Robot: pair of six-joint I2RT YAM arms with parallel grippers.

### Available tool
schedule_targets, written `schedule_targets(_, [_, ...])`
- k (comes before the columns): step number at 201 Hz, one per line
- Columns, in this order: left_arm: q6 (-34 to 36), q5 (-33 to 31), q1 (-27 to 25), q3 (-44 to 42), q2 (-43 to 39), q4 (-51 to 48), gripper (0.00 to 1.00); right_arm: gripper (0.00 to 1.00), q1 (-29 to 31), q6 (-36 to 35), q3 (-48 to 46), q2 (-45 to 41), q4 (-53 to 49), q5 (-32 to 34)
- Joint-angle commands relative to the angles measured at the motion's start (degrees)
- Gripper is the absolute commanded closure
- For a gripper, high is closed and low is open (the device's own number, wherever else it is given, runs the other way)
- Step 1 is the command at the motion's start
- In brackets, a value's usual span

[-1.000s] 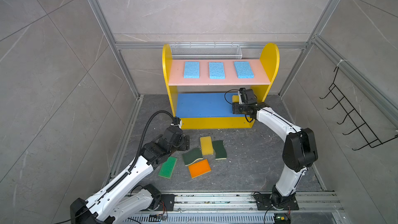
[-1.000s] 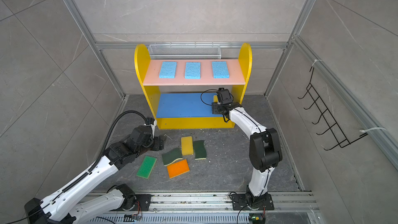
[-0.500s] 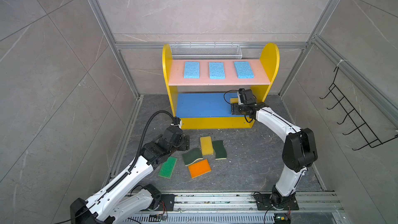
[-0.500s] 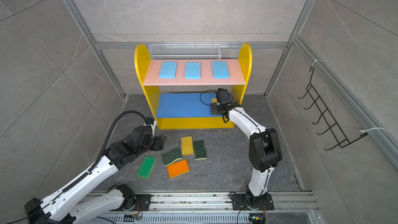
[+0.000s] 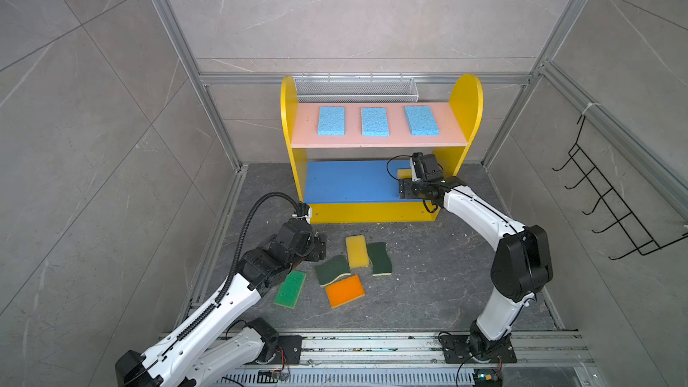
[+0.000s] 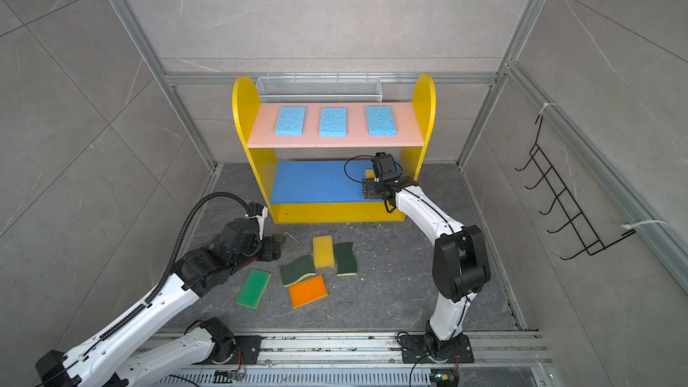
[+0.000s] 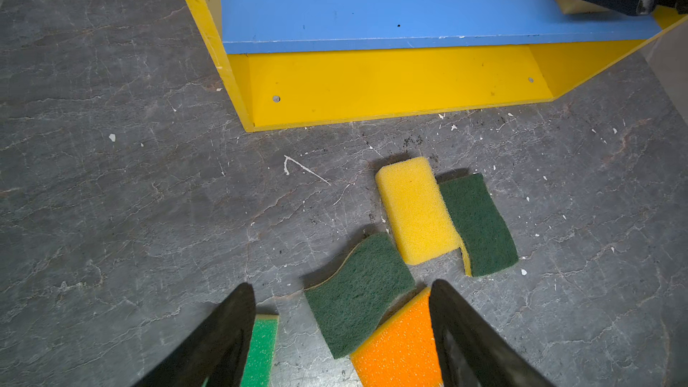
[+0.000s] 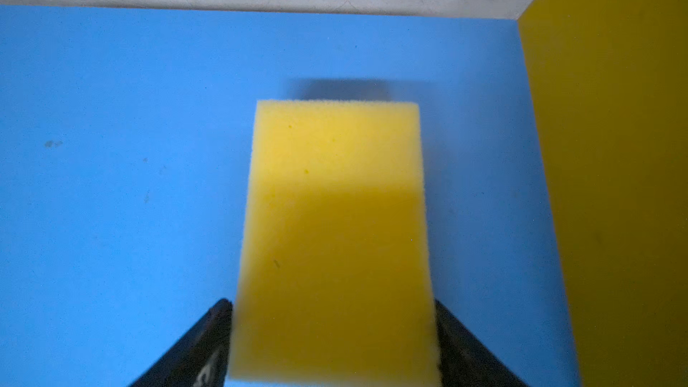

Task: Place and organize the cleaning sponges onto the shelf
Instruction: 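Lower the yellow sponge onto the blue shelf with the right gripper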

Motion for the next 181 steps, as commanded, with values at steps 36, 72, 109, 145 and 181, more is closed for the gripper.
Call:
schedule_targets(36, [-0.78,-1.95,-0.09,0.74,-2.38,-1.83,0.23,0.20,0.18,2.62,2.40,2.41,-2.15,3.36])
schedule_targets(72, [-0.52,-2.29,-0.04,0.82,-2.24,-2.12,0.23,0.21,0.20,3.14,3.78,4.04,-2.52,3.12])
schedule_targets(109, [-0.51,-2.46,-0.04,0.83,-2.38,-2.32,0.23,0.25,0.17,5.29,3.74,4.13,-2.01,2.68])
schedule_targets(145, [-0.49,-2.94,-0.09,0.92,-2.64,-2.90,0.23,0.25,0.20,6.33,3.74,3.44,-1.80,1.74])
schedule_targets(181, [-0.45,-3.13,-0.08,0.74,-2.98,-3.08,0.23,0.24,0.19,6.55,3.78,3.17,-2.41,1.35])
